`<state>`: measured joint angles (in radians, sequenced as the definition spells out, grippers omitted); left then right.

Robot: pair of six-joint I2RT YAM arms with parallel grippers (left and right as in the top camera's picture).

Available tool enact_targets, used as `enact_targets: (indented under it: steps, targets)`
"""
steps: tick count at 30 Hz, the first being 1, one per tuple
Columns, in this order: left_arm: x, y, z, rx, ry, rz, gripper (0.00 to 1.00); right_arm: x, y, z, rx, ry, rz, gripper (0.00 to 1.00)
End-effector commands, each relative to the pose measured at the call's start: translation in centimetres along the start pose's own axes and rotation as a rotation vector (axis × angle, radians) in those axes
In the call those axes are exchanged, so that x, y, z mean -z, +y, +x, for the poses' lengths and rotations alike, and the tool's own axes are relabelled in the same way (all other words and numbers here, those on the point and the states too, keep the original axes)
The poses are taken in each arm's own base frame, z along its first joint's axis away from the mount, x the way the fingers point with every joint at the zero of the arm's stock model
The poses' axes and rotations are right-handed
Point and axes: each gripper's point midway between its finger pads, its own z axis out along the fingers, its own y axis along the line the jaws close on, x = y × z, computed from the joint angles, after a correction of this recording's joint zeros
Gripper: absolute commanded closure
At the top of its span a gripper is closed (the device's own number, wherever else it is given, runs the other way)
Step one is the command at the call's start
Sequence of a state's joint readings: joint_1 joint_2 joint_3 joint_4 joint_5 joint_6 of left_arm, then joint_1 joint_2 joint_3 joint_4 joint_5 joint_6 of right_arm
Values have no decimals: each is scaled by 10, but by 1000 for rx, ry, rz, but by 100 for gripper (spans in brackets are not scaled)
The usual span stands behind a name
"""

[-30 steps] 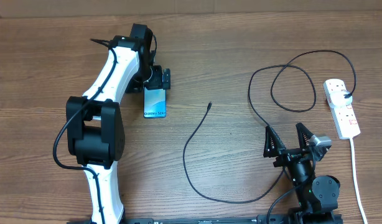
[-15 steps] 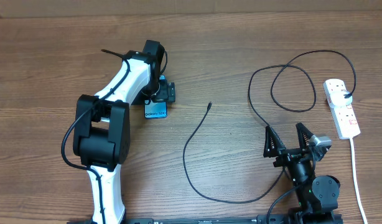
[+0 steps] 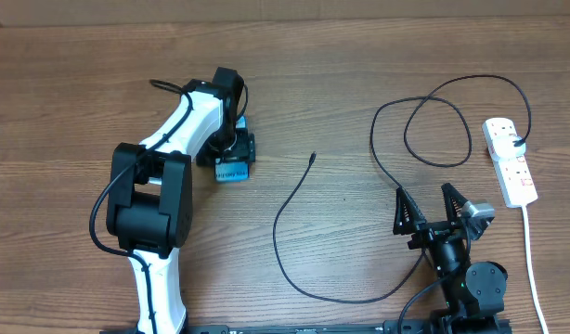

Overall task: Plug charger to phone and switch on socket
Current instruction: 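Lower the left gripper and grasp the phone's top edge, then lift the phone and tilt it upright with the left gripper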

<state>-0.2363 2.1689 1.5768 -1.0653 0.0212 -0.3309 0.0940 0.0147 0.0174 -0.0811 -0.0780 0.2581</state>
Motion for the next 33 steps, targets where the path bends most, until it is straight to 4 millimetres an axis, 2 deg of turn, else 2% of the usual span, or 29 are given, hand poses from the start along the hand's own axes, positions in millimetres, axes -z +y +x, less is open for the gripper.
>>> enact_targets:
  steps: [1, 7, 15, 19, 22, 29, 31, 33]
  targets:
    - [-21, 12, 29, -8, 120, -69, 17, 0, 0, 2, 1, -1, -3, 0]
    - [-22, 12, 27, -46, 116, -64, 0, 0, 0, 2, 1, -1, -3, 0]
    - [-23, 6, 11, -46, 49, -43, 1, 0, 0, 2, 1, -1, -3, 0]
    - [-23, 6, 11, -46, 50, -43, 9, 0, 0, 2, 1, -1, -3, 0]
    - [-23, 6, 11, -46, 49, -43, 0, 0, 0, 2, 1, -1, -3, 0]
    - [-23, 6, 11, -46, 50, -43, 1, 0, 0, 2, 1, -1, -3, 0]
    - [-23, 6, 11, -46, 49, -43, 16, 0, 0, 2, 1, -1, -3, 0]
    - [-23, 6, 11, -45, 49, -42, 26, 0, 0, 2, 1, -1, -3, 0]
